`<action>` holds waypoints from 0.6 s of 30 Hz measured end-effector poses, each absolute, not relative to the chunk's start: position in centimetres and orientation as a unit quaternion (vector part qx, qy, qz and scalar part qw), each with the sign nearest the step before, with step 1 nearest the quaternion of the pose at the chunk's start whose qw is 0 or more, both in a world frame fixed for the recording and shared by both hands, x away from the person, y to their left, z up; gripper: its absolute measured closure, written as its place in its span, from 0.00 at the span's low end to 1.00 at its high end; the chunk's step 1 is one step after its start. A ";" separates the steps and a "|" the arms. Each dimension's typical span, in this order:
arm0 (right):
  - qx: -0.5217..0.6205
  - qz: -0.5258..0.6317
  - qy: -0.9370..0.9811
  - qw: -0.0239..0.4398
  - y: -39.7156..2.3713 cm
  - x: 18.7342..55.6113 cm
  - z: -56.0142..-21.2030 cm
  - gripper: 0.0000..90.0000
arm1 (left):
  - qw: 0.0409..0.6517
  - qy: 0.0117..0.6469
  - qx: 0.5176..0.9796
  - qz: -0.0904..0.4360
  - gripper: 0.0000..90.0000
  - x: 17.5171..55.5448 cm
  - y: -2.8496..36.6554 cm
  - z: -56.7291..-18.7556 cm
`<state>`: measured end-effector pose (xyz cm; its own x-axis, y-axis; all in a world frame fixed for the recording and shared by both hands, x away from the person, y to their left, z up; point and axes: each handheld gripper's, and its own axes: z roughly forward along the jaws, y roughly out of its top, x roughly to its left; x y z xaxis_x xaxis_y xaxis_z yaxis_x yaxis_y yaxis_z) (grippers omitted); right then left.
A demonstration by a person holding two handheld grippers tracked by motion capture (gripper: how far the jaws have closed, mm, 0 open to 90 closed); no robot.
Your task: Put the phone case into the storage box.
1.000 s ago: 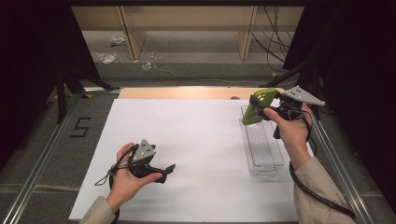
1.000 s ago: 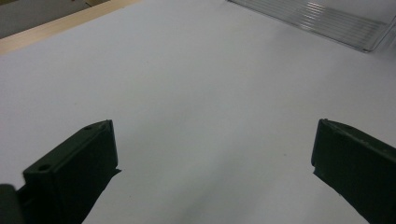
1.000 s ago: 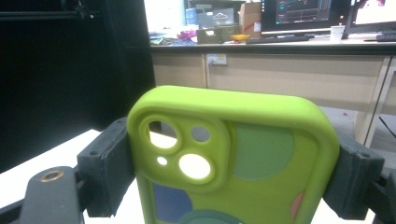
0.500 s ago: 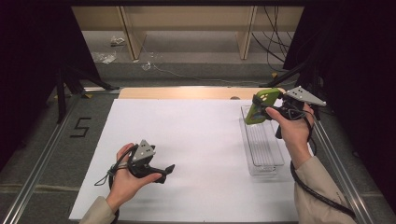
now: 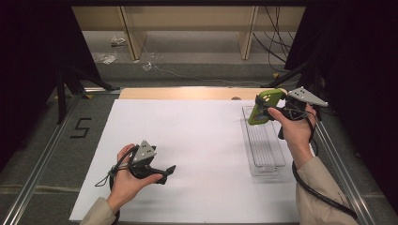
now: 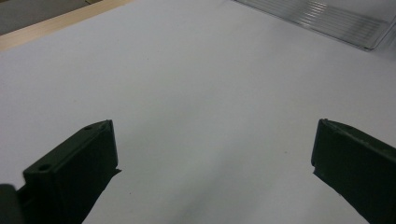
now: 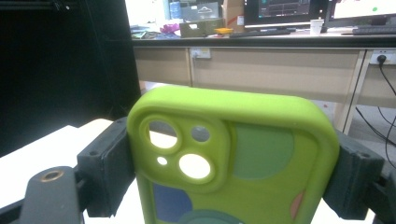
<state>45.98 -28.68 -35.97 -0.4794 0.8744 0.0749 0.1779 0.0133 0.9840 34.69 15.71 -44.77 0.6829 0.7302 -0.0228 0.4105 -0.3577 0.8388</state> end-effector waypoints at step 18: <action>0.416 0.560 0.646 0.311 -28.9 46.5 -36.7 0.20 | 0.441 0.353 0.805 0.180 0.00 34.7 15.7 -44.8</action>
